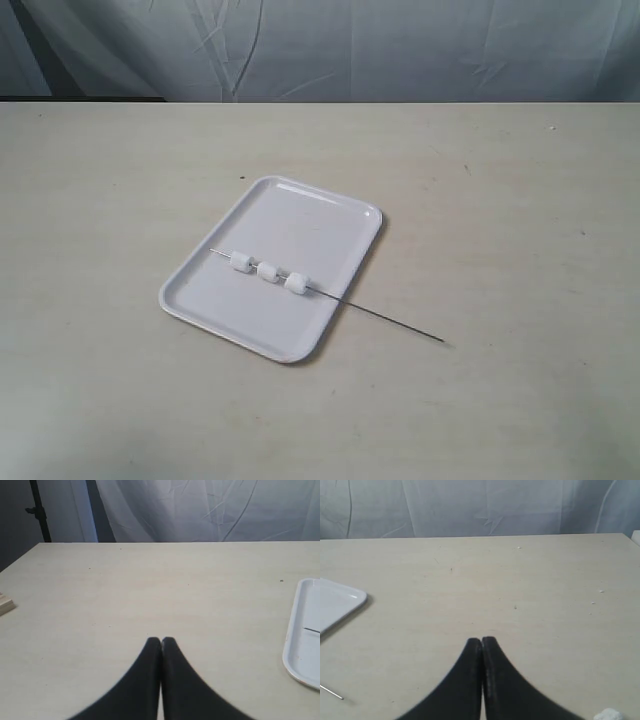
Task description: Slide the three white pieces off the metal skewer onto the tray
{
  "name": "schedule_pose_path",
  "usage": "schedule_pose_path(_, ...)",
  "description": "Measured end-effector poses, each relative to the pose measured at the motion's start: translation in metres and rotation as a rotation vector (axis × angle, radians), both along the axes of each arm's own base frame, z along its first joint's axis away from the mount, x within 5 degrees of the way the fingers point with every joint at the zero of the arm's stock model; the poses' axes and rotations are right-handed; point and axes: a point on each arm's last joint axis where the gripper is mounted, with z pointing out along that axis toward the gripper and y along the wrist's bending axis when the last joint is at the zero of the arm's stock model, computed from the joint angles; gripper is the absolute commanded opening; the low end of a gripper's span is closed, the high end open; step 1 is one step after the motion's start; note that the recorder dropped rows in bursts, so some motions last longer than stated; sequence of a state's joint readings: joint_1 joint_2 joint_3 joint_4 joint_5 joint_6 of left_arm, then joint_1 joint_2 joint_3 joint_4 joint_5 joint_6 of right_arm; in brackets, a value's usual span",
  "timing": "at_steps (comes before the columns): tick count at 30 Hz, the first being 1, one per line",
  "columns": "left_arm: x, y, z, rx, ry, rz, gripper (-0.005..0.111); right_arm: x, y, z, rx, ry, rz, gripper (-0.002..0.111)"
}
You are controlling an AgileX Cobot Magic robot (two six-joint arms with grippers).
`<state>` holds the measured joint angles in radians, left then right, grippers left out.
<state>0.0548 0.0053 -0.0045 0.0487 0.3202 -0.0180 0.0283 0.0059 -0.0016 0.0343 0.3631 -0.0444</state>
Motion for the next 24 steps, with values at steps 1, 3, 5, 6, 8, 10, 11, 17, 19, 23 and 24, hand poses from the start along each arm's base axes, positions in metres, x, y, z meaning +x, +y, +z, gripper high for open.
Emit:
schedule_pose_path(1,0.0,0.0,0.0,0.0,0.0,0.0,0.0,0.0,0.0,0.0,0.0,0.0,0.0,-0.001)
schedule_pose_path(3,0.0,0.0,0.0,0.0,0.0,0.0,0.0,0.0,0.0,0.0,0.0,0.0,0.0,-0.001)
schedule_pose_path(5,0.0,0.0,0.0,0.0,0.0,0.0,0.0,0.0,0.0,0.0,0.0,0.0,0.0,-0.001)
schedule_pose_path(6,0.0,0.0,0.0,0.0,0.0,0.0,0.0,0.0,0.0,0.0,0.0,0.0,0.0,-0.001)
schedule_pose_path(8,0.0,0.0,0.0,0.003,0.0,0.0,0.0,0.0,0.0,0.0,0.0,0.0,0.0,-0.001)
schedule_pose_path(10,0.0,0.0,0.001,0.01,-0.011,0.0,0.0,0.0,0.0,0.0,-0.003,0.0,0.0,-0.001)
schedule_pose_path(11,0.001,-0.001,0.005,-0.011,-0.065,-0.004,0.0,0.001,0.0,0.002,-0.009,-0.021,-0.001,-0.001)
schedule_pose_path(17,-0.001,0.002,0.045,-0.24,-0.524,0.022,0.0,0.001,-0.003,0.047,0.147,-0.513,-0.041,-0.001)
schedule_pose_path(19,-0.002,0.003,0.047,-0.248,-0.56,0.027,0.0,-0.002,-0.006,0.056,0.169,-0.624,-0.057,-0.001)
schedule_pose_path(23,-0.004,0.005,0.053,-0.245,-0.628,0.033,0.0,-0.006,-0.008,0.066,0.18,-0.745,-0.073,-0.001)
schedule_pose_path(24,-0.005,0.005,0.055,-0.244,-0.645,0.035,0.0,-0.007,-0.008,0.067,0.18,-0.762,-0.075,-0.001)
